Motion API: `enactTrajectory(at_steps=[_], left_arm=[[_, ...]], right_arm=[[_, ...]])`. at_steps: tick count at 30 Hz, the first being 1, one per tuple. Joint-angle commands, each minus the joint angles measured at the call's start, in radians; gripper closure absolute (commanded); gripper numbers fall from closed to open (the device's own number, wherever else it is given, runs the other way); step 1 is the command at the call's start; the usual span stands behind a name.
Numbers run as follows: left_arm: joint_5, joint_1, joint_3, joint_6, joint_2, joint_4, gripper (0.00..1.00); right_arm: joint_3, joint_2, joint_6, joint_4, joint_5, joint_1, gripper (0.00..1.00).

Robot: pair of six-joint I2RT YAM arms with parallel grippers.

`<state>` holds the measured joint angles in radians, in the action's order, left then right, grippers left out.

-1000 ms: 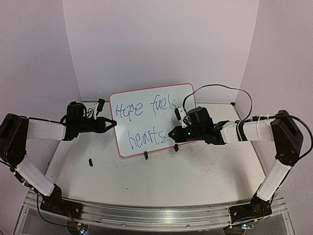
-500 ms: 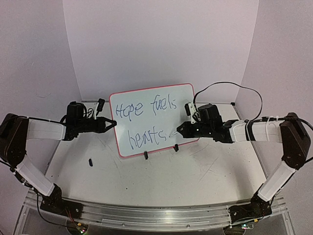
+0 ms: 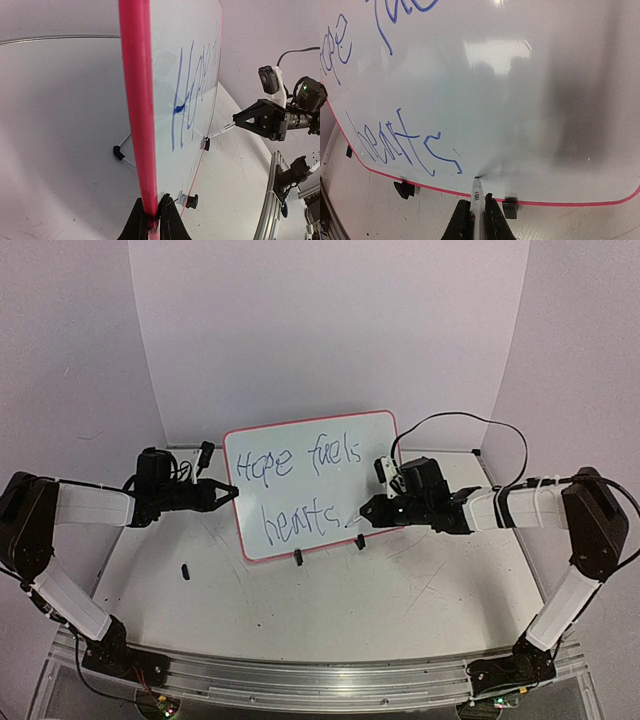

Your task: Write a sentence on the whiteboard

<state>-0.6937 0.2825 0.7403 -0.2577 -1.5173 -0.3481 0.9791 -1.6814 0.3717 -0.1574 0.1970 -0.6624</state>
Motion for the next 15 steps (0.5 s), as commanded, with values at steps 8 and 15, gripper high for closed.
enactTrajectory(at_steps=[8, 15], left_arm=[[0.162, 0.003, 0.029, 0.064, -0.015, 0.021, 0.98], [0.208, 0.004, 0.019, 0.044, 0.034, 0.021, 0.74]], right_arm=[[-0.008, 0.143, 0.021, -0.031, 0.033, -0.001, 1.0], [-0.017, 0.199, 0.0, -0.007, 0.0, 0.0, 1.0]])
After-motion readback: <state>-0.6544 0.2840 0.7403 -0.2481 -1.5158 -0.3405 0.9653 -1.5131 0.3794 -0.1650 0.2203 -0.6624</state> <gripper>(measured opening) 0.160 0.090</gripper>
